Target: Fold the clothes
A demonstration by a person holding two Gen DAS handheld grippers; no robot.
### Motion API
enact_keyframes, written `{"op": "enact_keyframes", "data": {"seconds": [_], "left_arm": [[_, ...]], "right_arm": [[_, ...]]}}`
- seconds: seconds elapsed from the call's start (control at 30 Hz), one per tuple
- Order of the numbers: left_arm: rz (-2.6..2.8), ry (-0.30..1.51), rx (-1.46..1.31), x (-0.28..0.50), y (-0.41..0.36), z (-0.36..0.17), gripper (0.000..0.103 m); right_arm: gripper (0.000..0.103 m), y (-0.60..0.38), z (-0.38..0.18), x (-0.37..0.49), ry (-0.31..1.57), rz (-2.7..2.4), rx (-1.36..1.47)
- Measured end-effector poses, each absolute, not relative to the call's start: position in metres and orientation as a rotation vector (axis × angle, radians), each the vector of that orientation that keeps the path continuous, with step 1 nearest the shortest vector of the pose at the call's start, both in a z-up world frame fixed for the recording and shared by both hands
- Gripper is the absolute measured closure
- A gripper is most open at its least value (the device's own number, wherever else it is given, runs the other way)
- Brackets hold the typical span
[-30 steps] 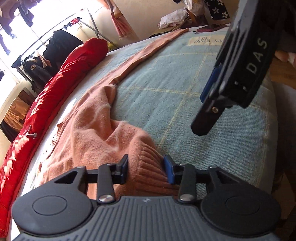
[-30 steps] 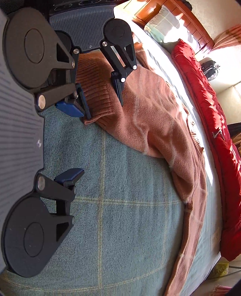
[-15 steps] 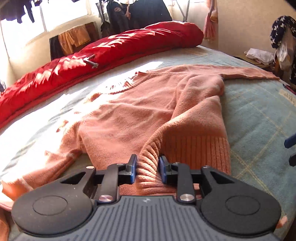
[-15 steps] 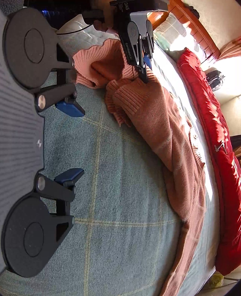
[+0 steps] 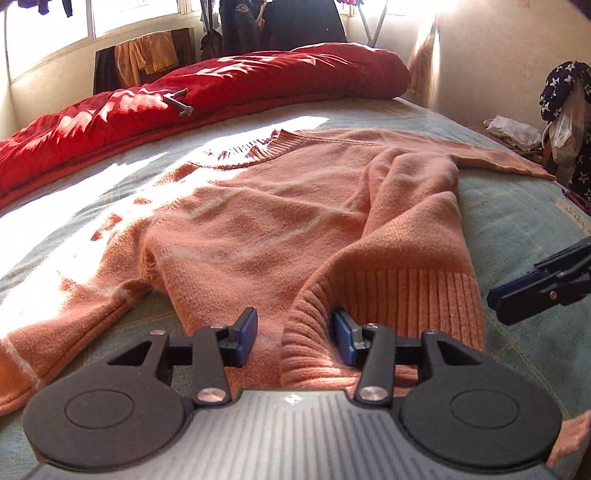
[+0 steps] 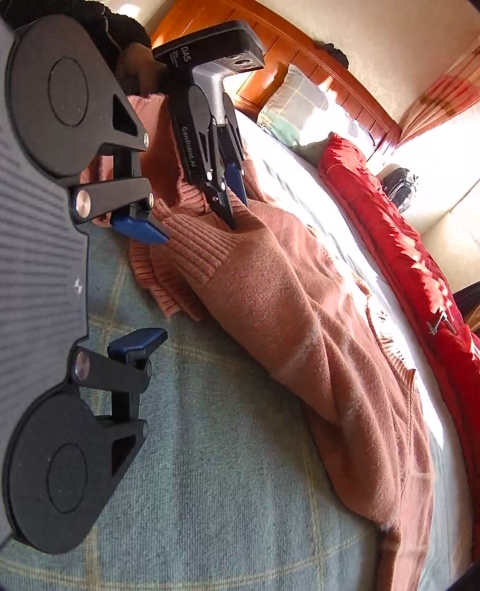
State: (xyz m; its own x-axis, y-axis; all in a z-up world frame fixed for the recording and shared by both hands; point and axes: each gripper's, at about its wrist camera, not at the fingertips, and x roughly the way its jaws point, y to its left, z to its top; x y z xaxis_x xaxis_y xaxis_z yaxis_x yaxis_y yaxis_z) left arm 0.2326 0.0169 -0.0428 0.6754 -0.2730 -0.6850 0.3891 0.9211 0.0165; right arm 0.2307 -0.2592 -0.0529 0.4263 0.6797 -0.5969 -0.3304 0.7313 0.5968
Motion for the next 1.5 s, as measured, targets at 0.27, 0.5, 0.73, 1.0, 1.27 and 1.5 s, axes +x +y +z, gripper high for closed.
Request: {"op": "enact_keyframes", "data": {"seconds": [0.27,0.5,0.73,1.0,1.27,1.5], "left_arm": [[-0.389,0.636,0.222,0.198,0.019,-0.008,0.056],[-0.404,0.537,0.286,0.174,0.014,0.017,0.047],[-0.448,0.573,0.362,0.190,-0.013,-0.003,0.046],[-0.400,0.640,0.310,0.211,-0.012,-0.025,0.043],[-0.388,0.632,0.324,0.204,-0.012,-0.019,0.043],[-0.400,0.632,0.311,0.186,-0.003,-0.015,0.043]], "right_arm": [[0.073,-0.227,-0.036,0.283,0.839,0.656,0.396],[0.067,-0.186,-0.006,0.319,0.804,0.701,0.281],[0.062,-0.177,-0.015,0.337,0.886,0.715,0.249],[0.047,-0.226,0.021,0.269,0.761,0.752,0.124],[0.042,-0.193,-0.013,0.214,0.724,0.765,-0.247],[0.084,-0.162,-0.020,0.224,0.606,0.619,-0.340]]}}
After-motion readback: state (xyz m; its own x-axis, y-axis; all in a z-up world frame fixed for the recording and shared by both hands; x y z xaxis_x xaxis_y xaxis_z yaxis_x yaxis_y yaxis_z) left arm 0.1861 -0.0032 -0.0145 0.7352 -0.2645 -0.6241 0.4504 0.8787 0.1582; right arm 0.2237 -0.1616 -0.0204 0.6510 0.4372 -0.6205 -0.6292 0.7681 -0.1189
